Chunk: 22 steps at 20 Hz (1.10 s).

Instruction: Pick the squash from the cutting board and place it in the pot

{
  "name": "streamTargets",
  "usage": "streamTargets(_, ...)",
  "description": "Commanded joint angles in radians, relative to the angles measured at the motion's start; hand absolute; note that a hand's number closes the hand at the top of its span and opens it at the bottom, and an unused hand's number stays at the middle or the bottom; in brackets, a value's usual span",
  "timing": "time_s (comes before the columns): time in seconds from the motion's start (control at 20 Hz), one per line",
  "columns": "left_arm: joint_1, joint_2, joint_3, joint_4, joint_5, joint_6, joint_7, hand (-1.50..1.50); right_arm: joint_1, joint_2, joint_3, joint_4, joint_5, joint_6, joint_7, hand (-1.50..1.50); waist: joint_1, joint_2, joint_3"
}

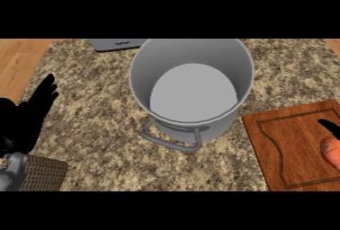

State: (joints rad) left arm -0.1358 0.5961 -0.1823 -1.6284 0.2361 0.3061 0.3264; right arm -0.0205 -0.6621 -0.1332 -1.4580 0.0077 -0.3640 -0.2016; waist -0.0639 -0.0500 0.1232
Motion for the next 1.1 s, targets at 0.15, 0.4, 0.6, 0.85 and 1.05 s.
streamTargets(0.15, 0.092, 0.041, -0.004, 0.079, -0.033, 0.064, 0.093, 0.0, 0.152, -0.141, 0.024, -0.006, 0.127, 0.027, 0.109, -1.5, 0.003, 0.048, -0.132)
streamTargets(0.4, 0.079, 0.083, -0.004, 0.05, -0.035, 0.101, 0.153, 0.0, 0.243, -0.25, 0.069, -0.055, 0.174, 0.132, 0.243, -1.5, 0.008, 0.047, -0.136)
streamTargets(0.6, 0.078, 0.1, -0.037, 0.019, -0.037, 0.11, 0.172, 0.0, 0.299, -0.306, 0.129, -0.12, 0.166, 0.254, 0.393, -1.5, 0.034, 0.048, -0.137)
streamTargets(0.85, 0.087, 0.109, -0.071, 0.027, -0.042, 0.133, 0.164, 0.0, 0.329, -0.368, 0.157, -0.259, 0.14, 0.352, 0.547, -1.5, 0.036, 0.047, -0.135)
streamTargets(1.05, 0.069, 0.084, -0.094, 0.041, -0.048, 0.162, 0.14, 0.0, 0.312, -0.399, 0.138, -0.336, 0.1, 0.394, 0.701, -1.5, 0.043, 0.055, -0.133)
